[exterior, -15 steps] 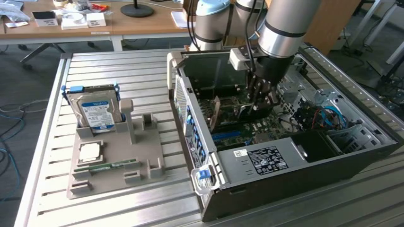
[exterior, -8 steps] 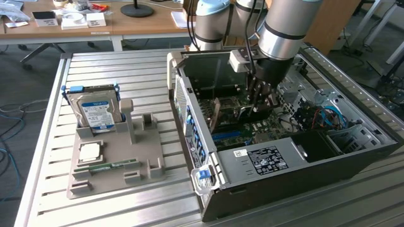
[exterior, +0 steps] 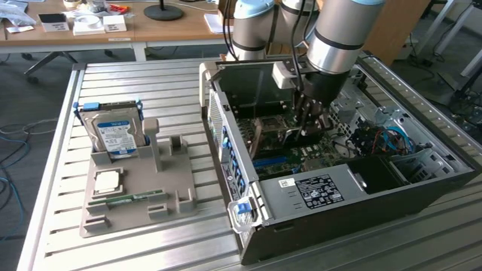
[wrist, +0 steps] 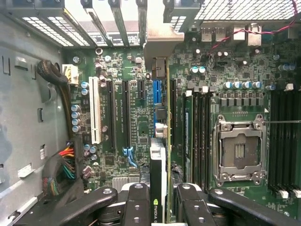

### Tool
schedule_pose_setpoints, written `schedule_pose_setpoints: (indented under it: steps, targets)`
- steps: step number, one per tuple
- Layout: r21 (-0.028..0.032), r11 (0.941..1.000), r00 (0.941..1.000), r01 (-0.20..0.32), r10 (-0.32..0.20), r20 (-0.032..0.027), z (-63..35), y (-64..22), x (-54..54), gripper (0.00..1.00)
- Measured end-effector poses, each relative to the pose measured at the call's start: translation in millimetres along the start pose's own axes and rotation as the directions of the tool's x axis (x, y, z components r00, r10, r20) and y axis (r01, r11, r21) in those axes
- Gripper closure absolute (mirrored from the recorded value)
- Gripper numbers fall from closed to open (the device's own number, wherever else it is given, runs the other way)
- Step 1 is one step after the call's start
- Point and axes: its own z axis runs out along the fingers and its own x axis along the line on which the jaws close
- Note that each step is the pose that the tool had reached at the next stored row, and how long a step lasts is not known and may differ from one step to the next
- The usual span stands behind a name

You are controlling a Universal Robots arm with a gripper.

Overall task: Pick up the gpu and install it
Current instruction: 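Insert the gpu into the slot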

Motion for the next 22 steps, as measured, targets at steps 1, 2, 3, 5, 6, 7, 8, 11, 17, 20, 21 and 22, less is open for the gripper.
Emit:
schedule_pose_setpoints:
  steps: [1,2,3,5,6,7,8,11,17,20,21,22]
  targets:
    - [-0.0001,1.0000,1.0000,0.000,0.000,-0.0002,0.2,0.1,0.0,0.73]
    - [-0.0001,1.0000,1.0000,0.000,0.000,-0.0002,0.2,0.1,0.1,0.73]
    - [-0.0001,1.0000,1.0000,0.000,0.000,-0.0002,0.3,0.2,0.1,0.73]
    - [0.0000,1.0000,1.0000,0.000,0.000,0.0000,0.4,0.2,0.0,0.73]
    - [-0.0001,1.0000,1.0000,0.000,0.000,0.0000,0.5,0.2,0.0,0.73]
    - [0.0000,1.0000,1.0000,0.000,0.000,0.0003,0.9,0.2,0.0,0.73]
    - [0.0001,1.0000,1.0000,0.000,0.000,0.0003,1.2,0.2,0.0,0.73]
    - [-0.0001,1.0000,1.0000,0.000,0.000,-0.0002,1.7,0.2,0.1,0.73]
    - [0.0000,1.0000,1.0000,0.000,0.000,0.0001,3.7,0.4,0.9,0.73]
    - [0.0000,1.0000,1.0000,0.000,0.000,0.0000,3.8,0.2,2.2,0.73]
    - [-0.0001,1.0000,1.0000,0.000,0.000,-0.0001,3.7,0.2,3.0,0.73]
    - [-0.0001,1.0000,1.0000,0.000,0.000,0.0000,3.7,0.2,3.9,0.73]
